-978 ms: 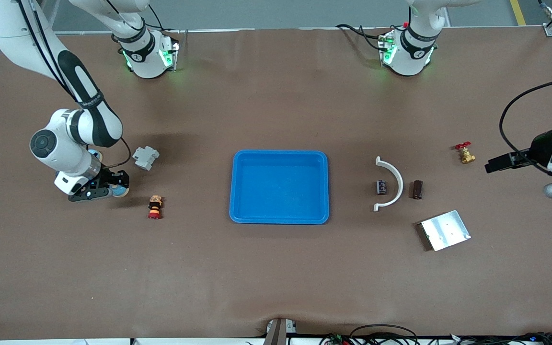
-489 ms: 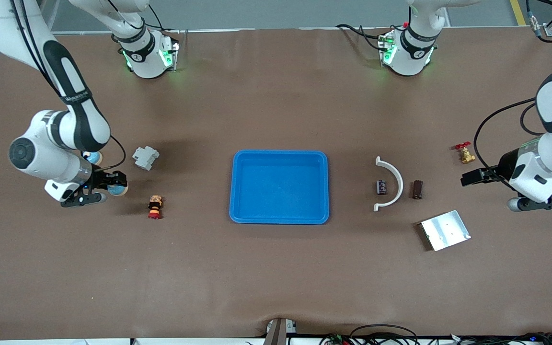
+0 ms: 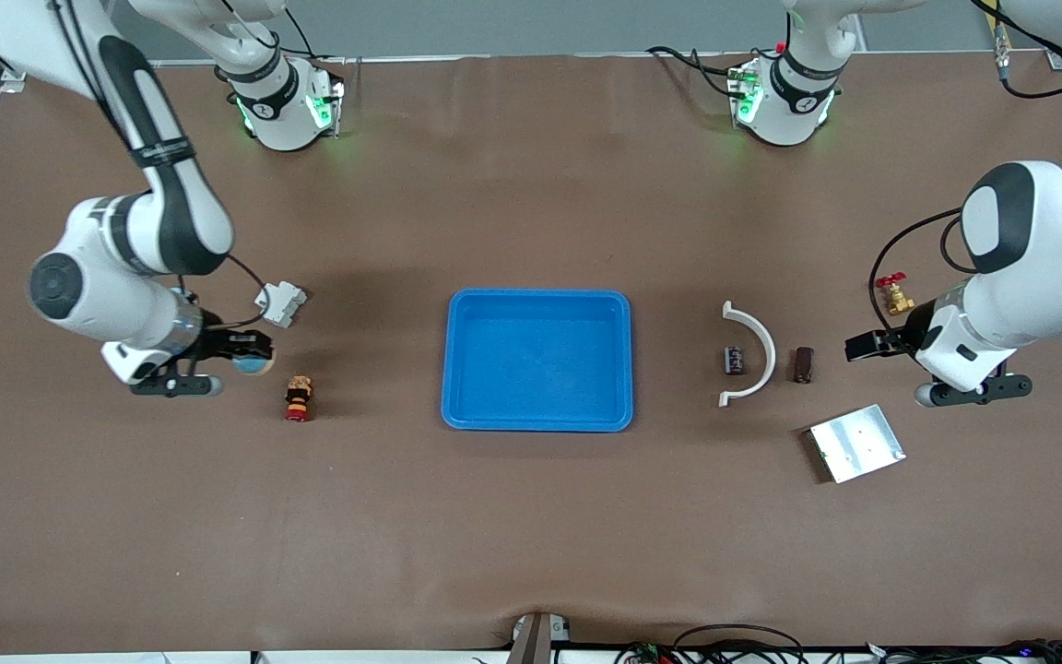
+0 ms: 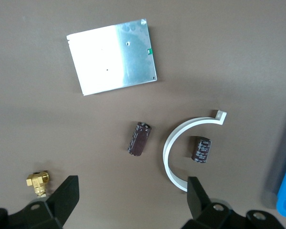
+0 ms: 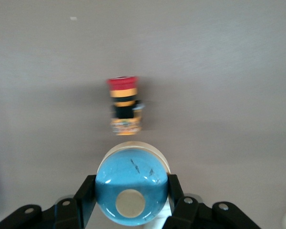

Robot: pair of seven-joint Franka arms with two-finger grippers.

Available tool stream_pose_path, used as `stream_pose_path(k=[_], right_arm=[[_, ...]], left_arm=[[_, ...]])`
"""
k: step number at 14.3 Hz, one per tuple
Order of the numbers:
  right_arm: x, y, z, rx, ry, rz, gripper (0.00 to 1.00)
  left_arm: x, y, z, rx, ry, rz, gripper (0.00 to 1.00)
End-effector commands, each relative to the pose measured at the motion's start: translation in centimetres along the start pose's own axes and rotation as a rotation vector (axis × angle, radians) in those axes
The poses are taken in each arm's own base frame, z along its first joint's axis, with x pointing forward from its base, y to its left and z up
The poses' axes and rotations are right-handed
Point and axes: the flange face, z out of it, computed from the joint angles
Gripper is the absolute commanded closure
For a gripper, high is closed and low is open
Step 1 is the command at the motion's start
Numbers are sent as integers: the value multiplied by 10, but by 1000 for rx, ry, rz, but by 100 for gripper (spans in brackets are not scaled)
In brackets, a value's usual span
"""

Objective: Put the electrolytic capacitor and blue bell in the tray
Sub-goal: 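Carry the bell toward the tray while the left gripper nears the capacitor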

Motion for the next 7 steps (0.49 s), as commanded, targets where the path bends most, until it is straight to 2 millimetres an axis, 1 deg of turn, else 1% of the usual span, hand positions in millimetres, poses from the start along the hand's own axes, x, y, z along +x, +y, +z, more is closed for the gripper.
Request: stream_pose_path(k=[1,2,3,5,7], right_arm=[[-19,-50,-15,-3,-9,81,100],[-24,-68,-18,-4,-5,95,100],[-28,-88,-22,-3,4,111,100],[-44,-139,-27,-19,16,160,100],[-64,-190,-31,-89,31,230,100]], left_arm=[[-12,-9,16,33,16,76,0],[-11,-12,22,44,10,120,0],[-7,-13,36,52,-4,142,0],[0,-14,57,66,-3,154,0],[2,-12,65,78,-15,167,0]])
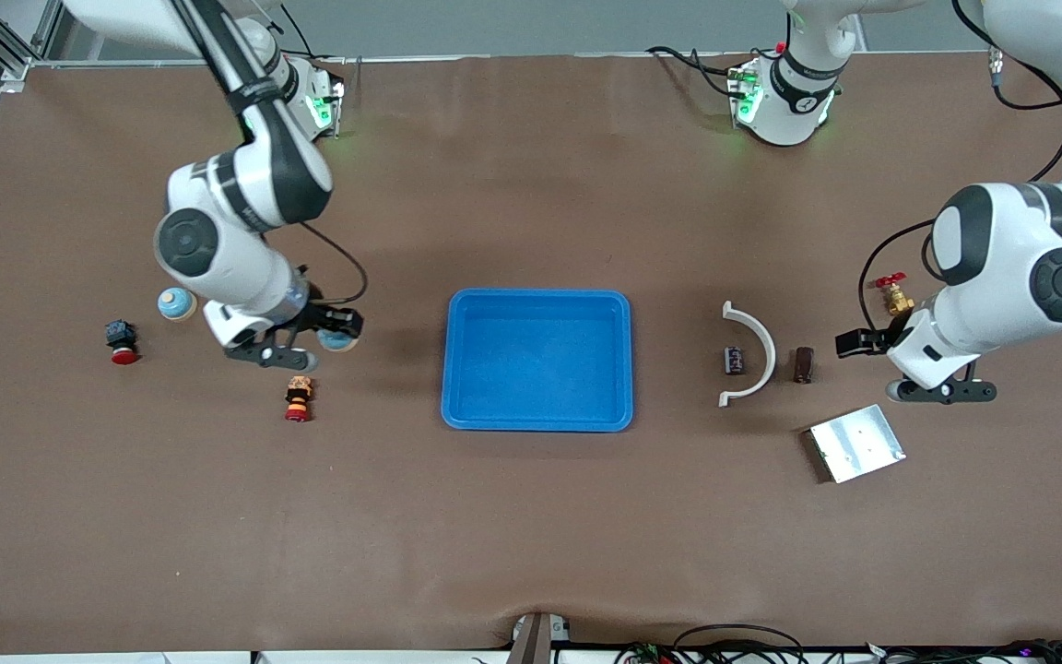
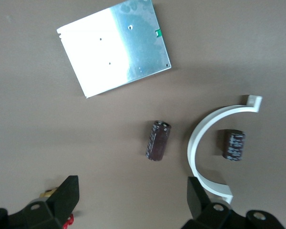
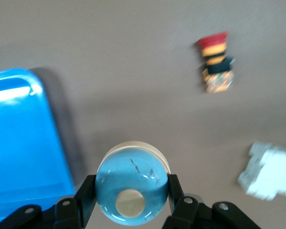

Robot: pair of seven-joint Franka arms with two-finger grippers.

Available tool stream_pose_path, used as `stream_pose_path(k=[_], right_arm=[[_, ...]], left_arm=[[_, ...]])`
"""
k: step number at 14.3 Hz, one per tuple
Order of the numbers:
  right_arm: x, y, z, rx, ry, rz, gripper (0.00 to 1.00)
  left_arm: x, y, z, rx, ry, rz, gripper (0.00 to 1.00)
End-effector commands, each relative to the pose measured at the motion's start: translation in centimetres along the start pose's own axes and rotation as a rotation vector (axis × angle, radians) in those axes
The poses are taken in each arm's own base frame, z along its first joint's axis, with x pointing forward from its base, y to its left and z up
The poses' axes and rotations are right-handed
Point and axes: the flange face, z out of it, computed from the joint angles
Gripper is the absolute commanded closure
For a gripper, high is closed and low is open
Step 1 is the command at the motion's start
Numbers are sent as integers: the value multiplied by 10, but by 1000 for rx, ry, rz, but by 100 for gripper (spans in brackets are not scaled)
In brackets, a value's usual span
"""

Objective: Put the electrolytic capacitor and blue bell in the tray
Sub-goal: 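Carry the bell toward the tray while the left gripper nears the capacitor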

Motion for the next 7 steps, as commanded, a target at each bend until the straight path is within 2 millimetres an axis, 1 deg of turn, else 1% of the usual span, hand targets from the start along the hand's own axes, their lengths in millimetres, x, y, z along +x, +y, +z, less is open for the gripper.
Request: stream_pose_path(k=[1,2,3,4,5,6,7], right_arm=[[-40,-58,-12,-68,42,113,100],[-54,-78,-14,-63,55,142,100],[-63,-90,-15,-59,59,156,100],[-71,-99,-9,-60,60,170,100],[-75,-106,-3,-61,59,189,100],[-81,-115,3,-59,62,201,100],[-84,-123,14,-58,62,223,100]], left_arm=[[6,1,11,23,-1,33,0],[11,1,13,22,-1,26,0],[14,-1,18,20,-11,30,0],[14,-5,25,18,-25,34,0],[15,-10,27,17,-29,32,0],[15,-10,33,16,-36,45,0],[16,-9,38,17,-30,51,0]])
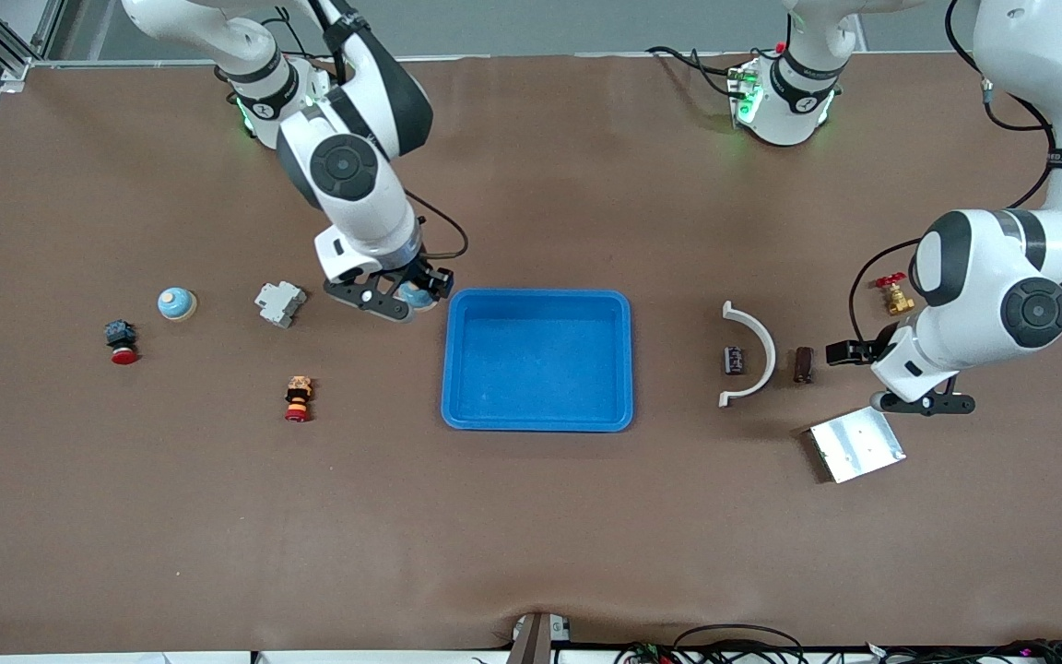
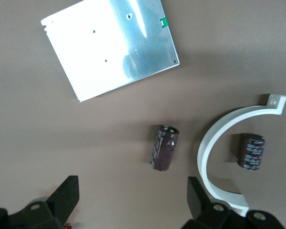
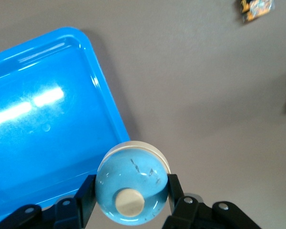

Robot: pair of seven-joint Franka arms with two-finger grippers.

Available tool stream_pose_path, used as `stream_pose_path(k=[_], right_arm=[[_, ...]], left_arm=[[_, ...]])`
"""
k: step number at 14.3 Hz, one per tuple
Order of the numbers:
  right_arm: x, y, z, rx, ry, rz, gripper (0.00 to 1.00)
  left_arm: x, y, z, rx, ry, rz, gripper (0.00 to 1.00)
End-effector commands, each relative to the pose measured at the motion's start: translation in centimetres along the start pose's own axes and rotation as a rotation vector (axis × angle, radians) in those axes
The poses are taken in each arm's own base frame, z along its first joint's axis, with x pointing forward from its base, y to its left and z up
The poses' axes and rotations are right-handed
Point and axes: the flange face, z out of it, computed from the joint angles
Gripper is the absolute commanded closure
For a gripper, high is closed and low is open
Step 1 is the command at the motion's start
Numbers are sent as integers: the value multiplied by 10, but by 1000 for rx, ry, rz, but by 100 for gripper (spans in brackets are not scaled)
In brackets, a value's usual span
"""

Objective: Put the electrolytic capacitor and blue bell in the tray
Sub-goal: 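Carry the bell toward the tray while the left gripper nears the capacitor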

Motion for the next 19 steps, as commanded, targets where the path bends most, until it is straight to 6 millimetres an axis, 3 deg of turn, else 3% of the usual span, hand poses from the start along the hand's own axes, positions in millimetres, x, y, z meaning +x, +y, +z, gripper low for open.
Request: stream_pose_path(k=[1,6,13,19], right_arm=[[-9,-23,22,-5,16,57,100],[-45,-61,79,34,32,129,100],[-48,-97,125,31,50,128,100],[-35,-118,150,33,78,137,100]], left_arm=[[8,-2,11,12,25,35,0],[1,5,34,12,89,47,0],[-22,28,72,28,104,114,0],[-32,28,93,23,95,179,0]])
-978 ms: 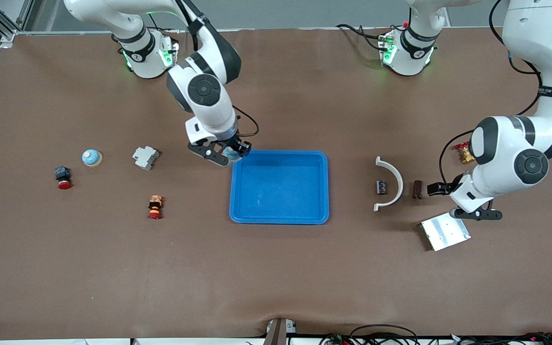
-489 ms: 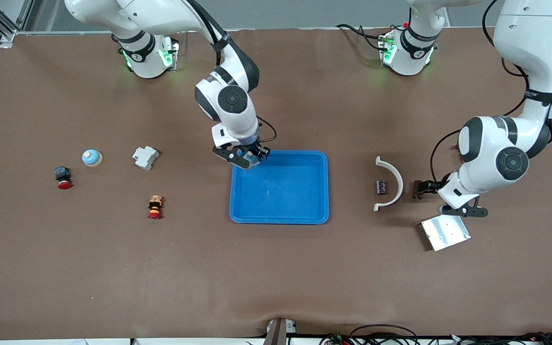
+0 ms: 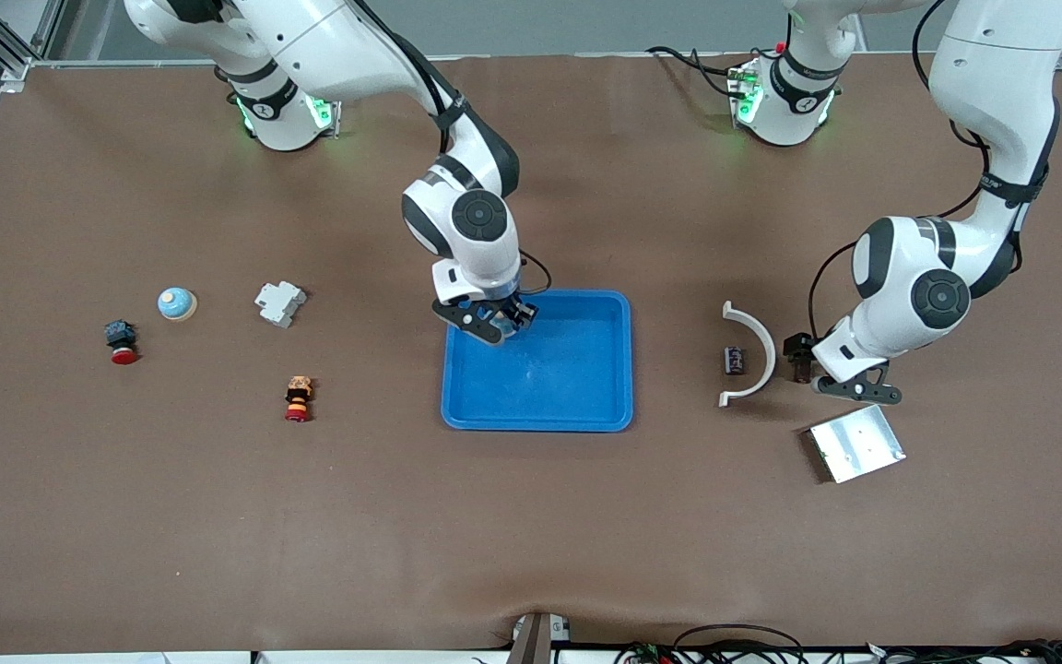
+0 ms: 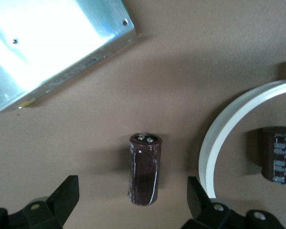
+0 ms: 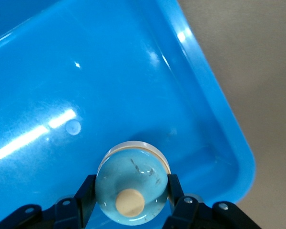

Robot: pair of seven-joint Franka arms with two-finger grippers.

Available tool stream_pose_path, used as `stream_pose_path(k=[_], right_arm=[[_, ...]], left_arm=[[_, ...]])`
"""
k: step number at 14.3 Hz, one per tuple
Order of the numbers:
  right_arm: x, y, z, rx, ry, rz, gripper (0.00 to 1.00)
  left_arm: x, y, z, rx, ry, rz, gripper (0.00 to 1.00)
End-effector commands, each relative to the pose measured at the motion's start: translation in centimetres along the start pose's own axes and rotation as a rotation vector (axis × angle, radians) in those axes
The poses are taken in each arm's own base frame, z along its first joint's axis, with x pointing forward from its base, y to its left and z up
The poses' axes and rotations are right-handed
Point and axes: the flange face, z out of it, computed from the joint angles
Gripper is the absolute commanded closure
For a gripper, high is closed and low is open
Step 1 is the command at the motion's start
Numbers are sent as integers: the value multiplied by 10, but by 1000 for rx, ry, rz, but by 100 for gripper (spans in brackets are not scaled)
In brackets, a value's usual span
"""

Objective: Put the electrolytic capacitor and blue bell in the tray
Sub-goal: 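Release the bell into the tray while the left gripper grasps the capacitor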

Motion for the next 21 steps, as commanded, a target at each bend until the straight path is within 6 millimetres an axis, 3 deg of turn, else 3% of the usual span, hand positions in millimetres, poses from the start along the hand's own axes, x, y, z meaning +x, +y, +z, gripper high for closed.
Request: stream_pose_path(k=[1,7,11,12,13,14,15,19,20,21], right_arm=[[2,-14,12,7,20,10,100],[6,-14,22,22,20,18,100],[5,-14,28,26,19,18,100],[6,-14,29,24,20,17,93],[7,-13,32,20,18,18,72],[6,-14,34,20,18,19,13],[3,-16,34,21,20,7,0],[16,-24,11,7,21,7,0],[20,-30,-2,-16,17,6,0],[28,-33,-15,-40,11,-1,0]], left_arm=[[-5,-2,0,8,8,23,0],[-6,0,28,-4,-10,25,0],[-4,-3,30,-5,-5,21,0],[-4,-3,30,-5,-5,21,0],[-4,-3,30,-5,-5,22,4],[-3,-3,30,-5,-4,22,18],[-3,-3,29,-6,-2,19,30],[-2,-3,27,-9,2,12,79],[-2,-3,27,-10,2,9,96],[-1,-3,25,-11,6,3,100]])
